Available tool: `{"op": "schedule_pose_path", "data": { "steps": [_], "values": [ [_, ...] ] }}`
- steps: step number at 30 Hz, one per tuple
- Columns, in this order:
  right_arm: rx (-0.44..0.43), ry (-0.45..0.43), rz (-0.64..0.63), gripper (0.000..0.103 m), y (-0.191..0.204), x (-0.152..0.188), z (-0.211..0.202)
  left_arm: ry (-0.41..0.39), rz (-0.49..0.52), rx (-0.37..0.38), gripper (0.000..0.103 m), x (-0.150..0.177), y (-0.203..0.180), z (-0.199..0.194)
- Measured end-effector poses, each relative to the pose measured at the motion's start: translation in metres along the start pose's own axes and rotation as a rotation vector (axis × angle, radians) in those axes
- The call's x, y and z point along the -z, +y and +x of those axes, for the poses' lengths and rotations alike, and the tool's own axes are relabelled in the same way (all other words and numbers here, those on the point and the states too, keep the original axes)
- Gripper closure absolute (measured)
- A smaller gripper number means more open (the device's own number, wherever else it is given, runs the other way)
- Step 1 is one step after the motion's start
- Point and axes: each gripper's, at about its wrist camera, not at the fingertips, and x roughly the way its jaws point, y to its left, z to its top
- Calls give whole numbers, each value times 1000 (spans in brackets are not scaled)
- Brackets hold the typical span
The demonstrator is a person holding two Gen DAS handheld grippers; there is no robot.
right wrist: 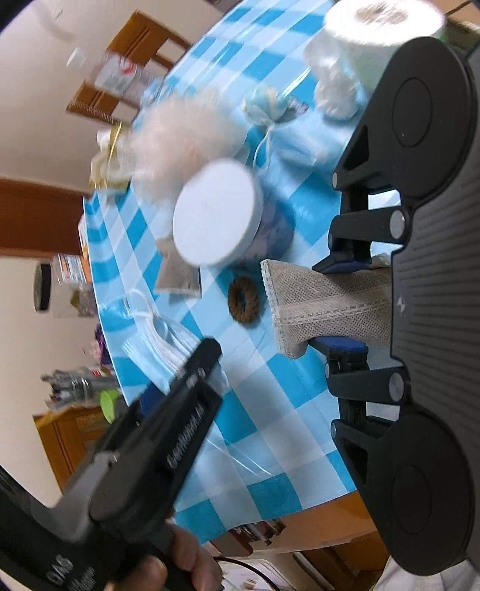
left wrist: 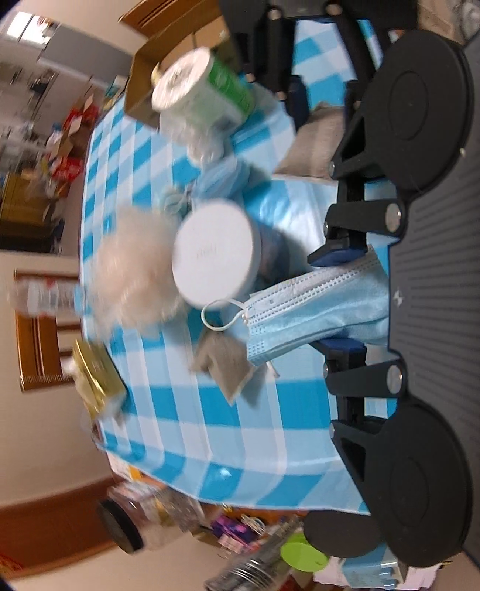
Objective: Organize soft objects
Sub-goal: 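Lift and carry the mask and grey sachet in both tools toward the box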
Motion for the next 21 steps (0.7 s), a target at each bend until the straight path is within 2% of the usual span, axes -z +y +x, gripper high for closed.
{"op": "schedule_pose_path", "data": {
  "steps": [14, 21],
  "values": [
    [165, 2, 141, 65, -66, 70, -92, 0, 191, 180, 66, -26, -110, -24],
    [241, -7, 188, 65, -108, 107, -129, -25, 275, 243, 66, -47, -172, -26]
  ]
}}
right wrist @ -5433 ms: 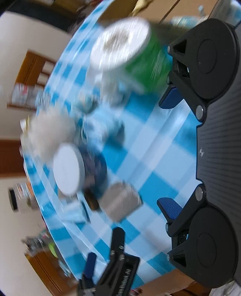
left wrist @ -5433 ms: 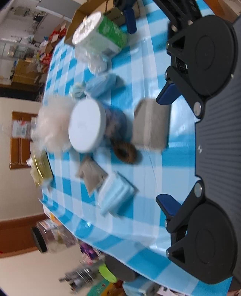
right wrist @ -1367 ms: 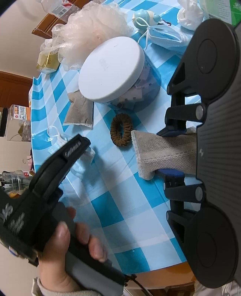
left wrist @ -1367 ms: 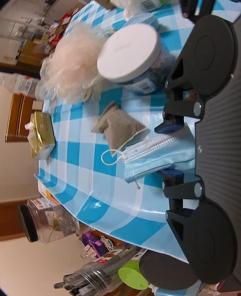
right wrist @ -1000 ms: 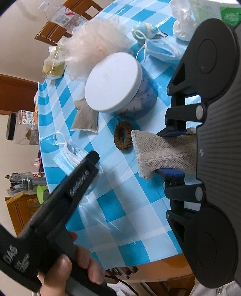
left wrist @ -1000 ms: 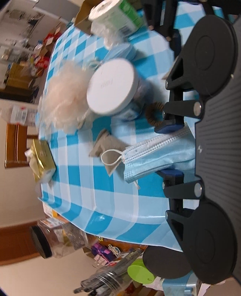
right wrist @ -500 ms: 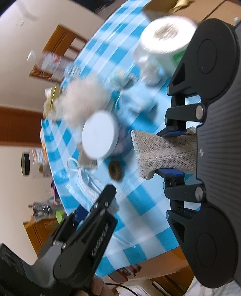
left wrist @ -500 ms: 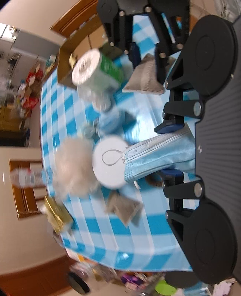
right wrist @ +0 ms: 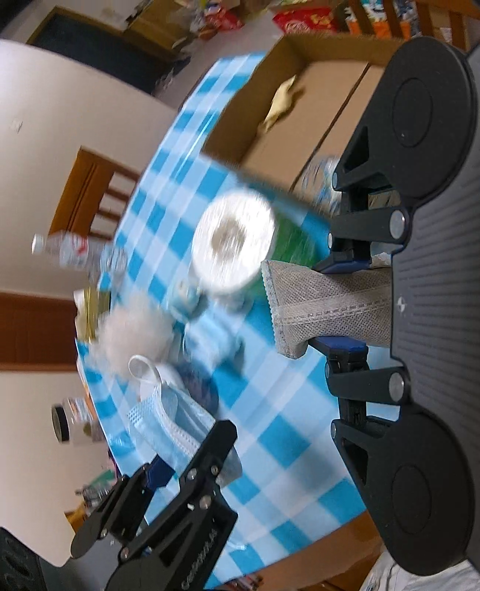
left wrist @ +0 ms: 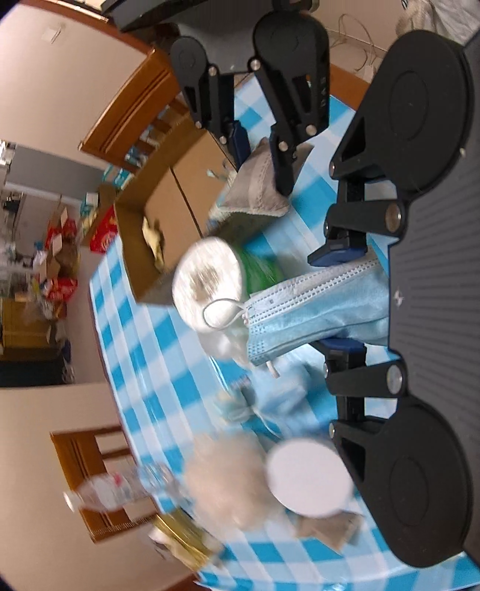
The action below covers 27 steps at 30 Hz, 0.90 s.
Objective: Organize soft objects
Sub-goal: 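Lift and carry the mask and grey sachet in both tools toward the box, then open the right tool over the box while the left tool releases the mask inside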
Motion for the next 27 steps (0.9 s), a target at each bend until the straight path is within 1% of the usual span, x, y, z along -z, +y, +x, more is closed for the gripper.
{"op": "schedule_pose_path", "data": {
  "steps": [3, 11, 16, 22, 24, 25, 26, 27],
  "values": [
    [24, -7, 20, 65, -25, 10, -7, -9, 26, 15, 66, -16, -21, 10],
    [59, -47, 68, 65, -87, 28, -16, -32, 44, 38, 66, -58, -67, 43],
    [79, -65, 70, 65, -120, 33, -13, -31, 31, 25, 66, -80, -81, 69],
    [91, -78, 72, 64, -153, 34, -1, -41, 28, -5, 66, -105, -92, 89],
    [93, -88, 79, 47, -160, 34, 3, -44, 27, -20, 66, -114, -94, 95],
    [93, -98, 89, 25, -163, 35, 4, -48, 27, -23, 66, -119, -95, 98],
    [87, -114, 100, 8, -165, 36, 3, -52, 25, -28, 66, -124, -95, 101],
    [71, -135, 111, 4, -167, 37, 2, -55, 24, -34, 66, -128, -96, 104]
  ]
}}
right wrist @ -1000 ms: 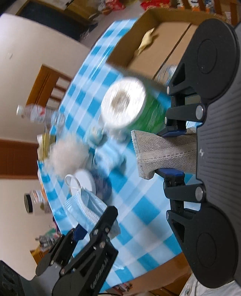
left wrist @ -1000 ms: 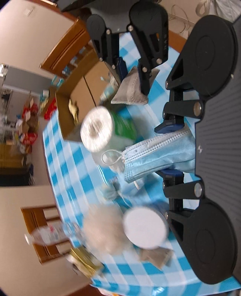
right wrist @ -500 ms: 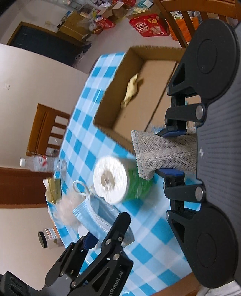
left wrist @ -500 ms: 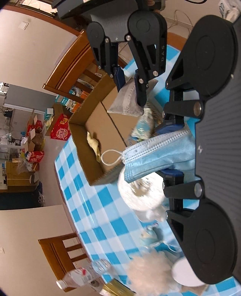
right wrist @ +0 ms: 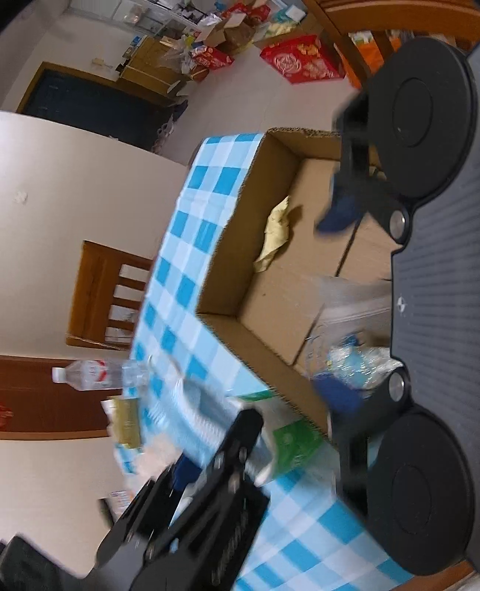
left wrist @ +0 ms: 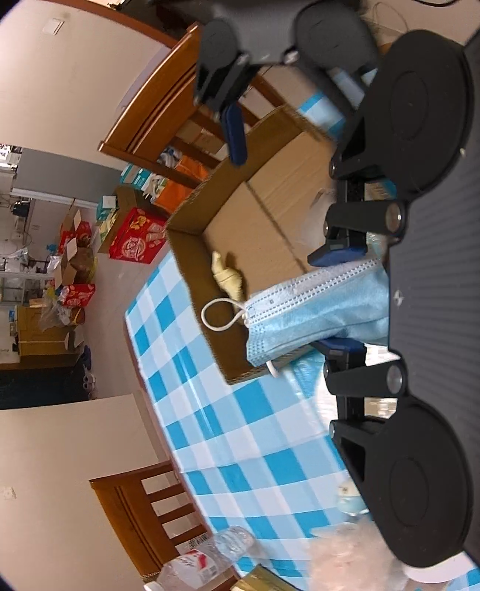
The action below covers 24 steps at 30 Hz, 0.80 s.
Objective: Organize soft objects
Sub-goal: 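Open the right tool over the box while the left tool releases the mask inside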
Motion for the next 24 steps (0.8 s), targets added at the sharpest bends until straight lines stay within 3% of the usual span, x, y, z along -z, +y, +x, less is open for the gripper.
{"op": "schedule_pose_path", "data": {
  "steps": [6, 9, 10, 11, 12, 15, 24],
  "values": [
    [-19, -12, 36, 0, -4, 7, -1, -14, -2, -10, 65, -25, -4, 23],
    [-14, -6, 55, 0, -7, 13, -4, -21, 2, -20, 58, -37, -7, 34],
    [-10, -8, 58, 0, -7, 15, -6, -26, 8, -21, 41, -41, -8, 36],
    [-6, -8, 63, 0, -8, 16, -8, -32, 16, -25, 11, -44, -10, 40],
    [-5, -7, 69, 0, -9, 18, -9, -40, 21, -34, 2, -47, -11, 43],
    [1, -7, 86, 0, -10, 22, -12, -85, 27, -81, 1, -48, -12, 49],
    [28, -16, 111, 0, -4, 28, -16, -95, -25, -93, 1, -26, -7, 28]
  ]
}}
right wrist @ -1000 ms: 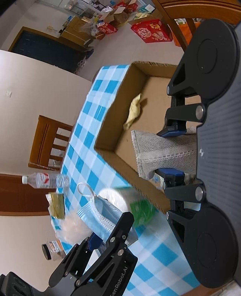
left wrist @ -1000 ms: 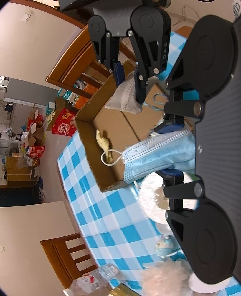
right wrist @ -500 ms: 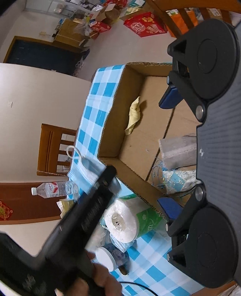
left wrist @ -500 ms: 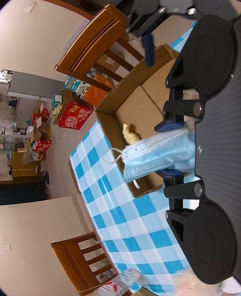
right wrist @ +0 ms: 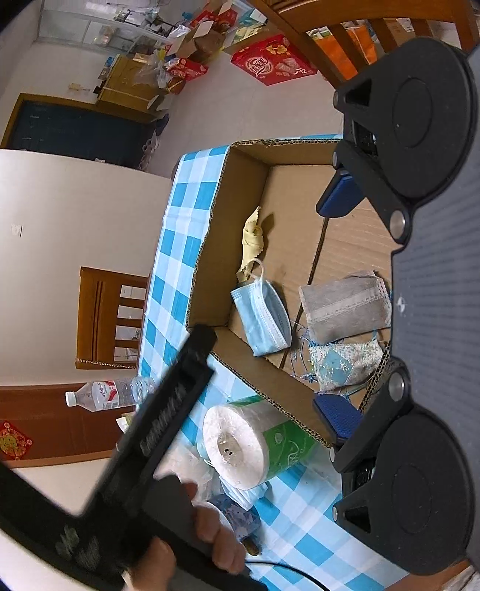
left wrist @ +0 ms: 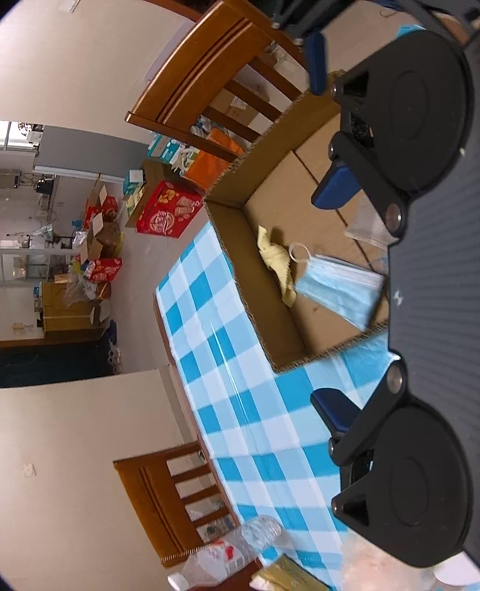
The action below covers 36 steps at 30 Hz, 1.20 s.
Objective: Organize soft objects
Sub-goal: 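Open the right tool over the box while the left tool releases the mask inside, then move both tools back over the table toward the pink bath puff and folded mask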
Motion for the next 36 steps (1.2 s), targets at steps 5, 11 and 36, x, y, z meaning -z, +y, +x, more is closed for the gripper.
{"op": "schedule_pose_path", "data": {
  "steps": [5, 11, 36],
  "values": [
    [-15, -13, 45, 0, 1, -3, -3, 6, -33, -10, 1, 20, 7, -21],
    [-24, 6, 23, 0, 17, -2, -1, 34, -101, -23, 1, 48, 16, -40],
    [15, 84, 78, 0, 156, -22, 26, 74, -242, -154, 1, 173, 147, -94]
  ]
}}
